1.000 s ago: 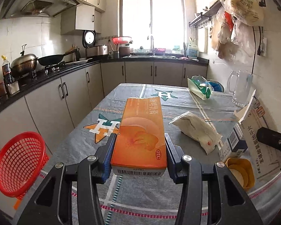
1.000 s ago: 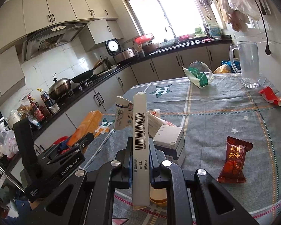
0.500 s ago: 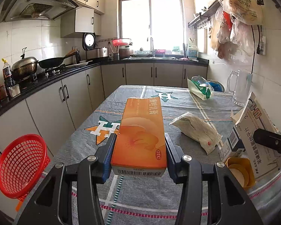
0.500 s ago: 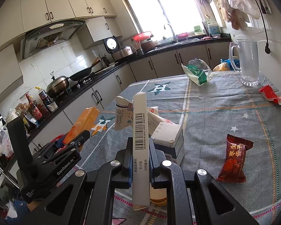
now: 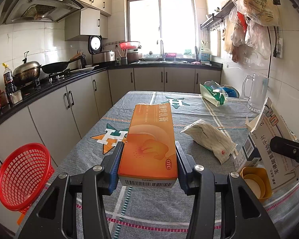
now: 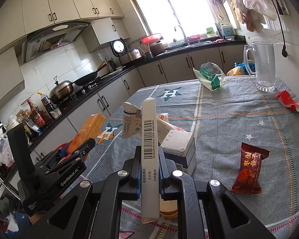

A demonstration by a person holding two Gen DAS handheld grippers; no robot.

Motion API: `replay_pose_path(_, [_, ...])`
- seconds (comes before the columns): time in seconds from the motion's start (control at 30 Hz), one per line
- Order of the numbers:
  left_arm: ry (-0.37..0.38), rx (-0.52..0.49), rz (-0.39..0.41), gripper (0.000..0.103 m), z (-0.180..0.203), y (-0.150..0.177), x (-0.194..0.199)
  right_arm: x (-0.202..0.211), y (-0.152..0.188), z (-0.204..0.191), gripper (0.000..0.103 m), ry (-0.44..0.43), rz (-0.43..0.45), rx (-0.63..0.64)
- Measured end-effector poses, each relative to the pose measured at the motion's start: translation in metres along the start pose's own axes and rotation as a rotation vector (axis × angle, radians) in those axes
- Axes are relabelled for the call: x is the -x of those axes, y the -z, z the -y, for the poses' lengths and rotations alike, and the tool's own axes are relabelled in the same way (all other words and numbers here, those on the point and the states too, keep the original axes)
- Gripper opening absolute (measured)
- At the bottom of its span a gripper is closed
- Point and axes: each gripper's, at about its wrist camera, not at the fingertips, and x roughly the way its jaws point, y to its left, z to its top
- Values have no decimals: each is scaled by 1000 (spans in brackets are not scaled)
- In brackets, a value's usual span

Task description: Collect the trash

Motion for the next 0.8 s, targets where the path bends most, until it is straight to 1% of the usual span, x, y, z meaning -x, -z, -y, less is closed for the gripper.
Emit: replay_pose_path(0.8, [-6,0,6,47,-4,-2,2,0,1,0,15,-1,0,0])
